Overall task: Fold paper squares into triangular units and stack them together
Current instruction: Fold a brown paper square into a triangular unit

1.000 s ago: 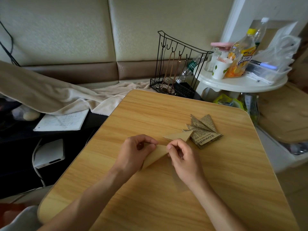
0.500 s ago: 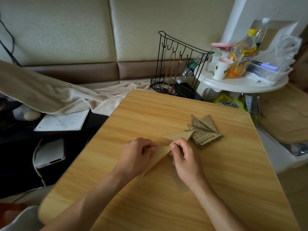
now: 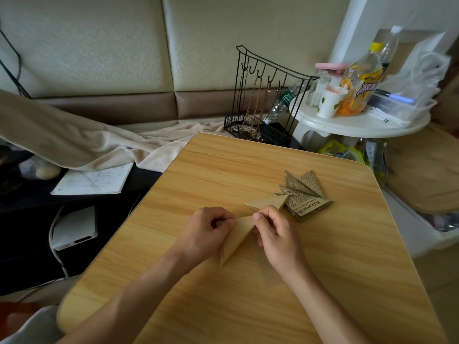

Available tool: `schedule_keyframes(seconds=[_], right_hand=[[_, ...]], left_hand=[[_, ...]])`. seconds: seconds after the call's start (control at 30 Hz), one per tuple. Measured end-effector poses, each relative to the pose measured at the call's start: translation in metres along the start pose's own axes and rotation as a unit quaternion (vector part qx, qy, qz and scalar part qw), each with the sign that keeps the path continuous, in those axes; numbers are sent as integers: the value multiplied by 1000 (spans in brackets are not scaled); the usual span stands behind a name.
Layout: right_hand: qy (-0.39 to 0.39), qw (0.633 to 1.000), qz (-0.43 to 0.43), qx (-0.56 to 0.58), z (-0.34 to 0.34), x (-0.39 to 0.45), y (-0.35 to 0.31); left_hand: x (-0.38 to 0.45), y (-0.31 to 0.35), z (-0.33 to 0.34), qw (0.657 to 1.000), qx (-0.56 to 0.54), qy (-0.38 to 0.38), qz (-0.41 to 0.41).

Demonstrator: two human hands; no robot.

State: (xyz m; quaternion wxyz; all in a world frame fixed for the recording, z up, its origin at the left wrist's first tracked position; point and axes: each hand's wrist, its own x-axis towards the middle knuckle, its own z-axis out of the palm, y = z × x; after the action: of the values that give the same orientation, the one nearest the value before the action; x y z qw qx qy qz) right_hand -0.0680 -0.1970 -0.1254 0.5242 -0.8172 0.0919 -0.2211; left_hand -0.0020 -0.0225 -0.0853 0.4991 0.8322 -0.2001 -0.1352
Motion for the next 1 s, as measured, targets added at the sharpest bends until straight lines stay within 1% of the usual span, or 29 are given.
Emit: schedule_keyframes(seconds=[0.13, 0.37, 0.47, 0.57, 0.63, 0.7, 0.77, 0.83, 1.0], right_hand=[[11, 1000, 12, 22, 1, 0, 2], [14, 1000, 7, -5, 2, 1, 6], [16, 1000, 0, 8, 1, 0, 2], [0, 1000, -6, 5, 1, 1, 0], [-2, 1000, -7, -8, 2, 0, 4], [5, 1000, -12, -27, 2, 0, 6], [15, 999, -15, -33, 2, 0, 7], [22, 999, -20, -34, 2, 0, 6], [-23, 999, -20, -10, 1, -1, -2]], left_hand=[[-1, 1, 1, 1000, -8, -2, -16], [-1, 0, 0, 1000, -23, 0, -17], [0, -1, -1, 998, -58, 4, -30], [0, 0, -2, 994, -102, -3, -50], [-1, 2, -2, 993, -106, -11, -58], [-1, 2, -3, 996, -67, -15, -47], [0, 1, -5, 1000, 8, -17, -25], [0, 0, -6, 999, 25, -22, -23], [1, -1, -5, 994, -83, -29, -64]])
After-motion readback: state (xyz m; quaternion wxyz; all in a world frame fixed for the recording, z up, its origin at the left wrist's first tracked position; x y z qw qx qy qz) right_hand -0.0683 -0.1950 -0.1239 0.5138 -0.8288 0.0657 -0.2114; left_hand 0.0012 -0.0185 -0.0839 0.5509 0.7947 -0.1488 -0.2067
